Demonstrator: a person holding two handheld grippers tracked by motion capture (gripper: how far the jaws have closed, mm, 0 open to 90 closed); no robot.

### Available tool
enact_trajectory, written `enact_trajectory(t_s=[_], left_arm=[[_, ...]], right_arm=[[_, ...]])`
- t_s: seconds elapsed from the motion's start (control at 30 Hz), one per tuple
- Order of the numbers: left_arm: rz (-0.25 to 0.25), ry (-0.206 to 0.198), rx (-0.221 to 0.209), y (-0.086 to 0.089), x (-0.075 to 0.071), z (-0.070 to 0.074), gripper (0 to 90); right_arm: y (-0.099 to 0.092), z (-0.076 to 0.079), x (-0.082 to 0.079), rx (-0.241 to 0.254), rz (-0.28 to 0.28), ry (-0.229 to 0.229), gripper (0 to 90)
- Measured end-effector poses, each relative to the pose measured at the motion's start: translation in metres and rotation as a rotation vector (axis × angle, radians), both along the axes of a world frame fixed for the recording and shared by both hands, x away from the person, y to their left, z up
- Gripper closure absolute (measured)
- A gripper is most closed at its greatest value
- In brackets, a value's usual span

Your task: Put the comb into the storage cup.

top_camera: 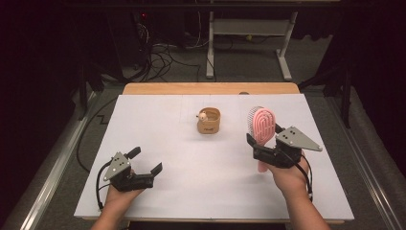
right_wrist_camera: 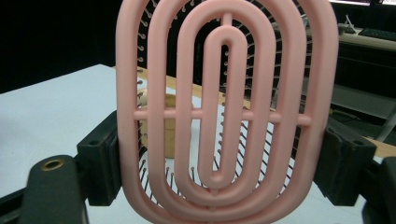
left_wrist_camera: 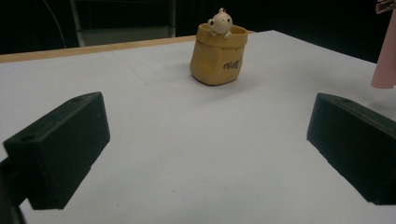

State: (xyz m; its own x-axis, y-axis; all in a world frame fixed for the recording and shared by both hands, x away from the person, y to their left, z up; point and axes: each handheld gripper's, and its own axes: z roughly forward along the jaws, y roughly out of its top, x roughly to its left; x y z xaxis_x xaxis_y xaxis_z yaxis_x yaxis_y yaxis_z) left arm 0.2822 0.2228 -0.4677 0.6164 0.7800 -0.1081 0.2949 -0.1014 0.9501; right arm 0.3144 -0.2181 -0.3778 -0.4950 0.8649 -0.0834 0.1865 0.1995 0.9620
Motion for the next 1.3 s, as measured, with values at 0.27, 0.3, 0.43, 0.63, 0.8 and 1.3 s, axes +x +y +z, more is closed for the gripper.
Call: enact_trajectory(t_s=[0.27,0.3,0.43,0.63,0.8,1.3], left_arm=[[-0.001,0.001,0.001,0.0,0.001,0.0,0.1],[-0.001,0.001,0.001,0.0,0.001,0.0,0.1],[-0.003,-0.001,0.001,0.0,0.001,0.0,0.2],[-0.008,0.0,0.002,-0.001,0.001,-0.001,0.1],[-0.01,0.001,0.005,0.0,0.001,0.0,0.1],[-0.012,0.001,0.005,-0.001,0.0,-0.001,0.1]], right_arm=[[0.006,-0.003,0.005,0.001,0.006,0.004,19.7],[0.006,-0.003,0.005,0.001,0.006,0.004,19.7],[0.01,-0.004,0.008,0.016,-0.003,0.0,19.7],[0.013,-0.005,0.012,0.02,-0.007,-0.002,19.7],[0.015,-0.006,0.014,0.022,-0.002,0.0,19.7],[0.021,0.0,0.021,0.022,-0.004,-0.006,19.7]])
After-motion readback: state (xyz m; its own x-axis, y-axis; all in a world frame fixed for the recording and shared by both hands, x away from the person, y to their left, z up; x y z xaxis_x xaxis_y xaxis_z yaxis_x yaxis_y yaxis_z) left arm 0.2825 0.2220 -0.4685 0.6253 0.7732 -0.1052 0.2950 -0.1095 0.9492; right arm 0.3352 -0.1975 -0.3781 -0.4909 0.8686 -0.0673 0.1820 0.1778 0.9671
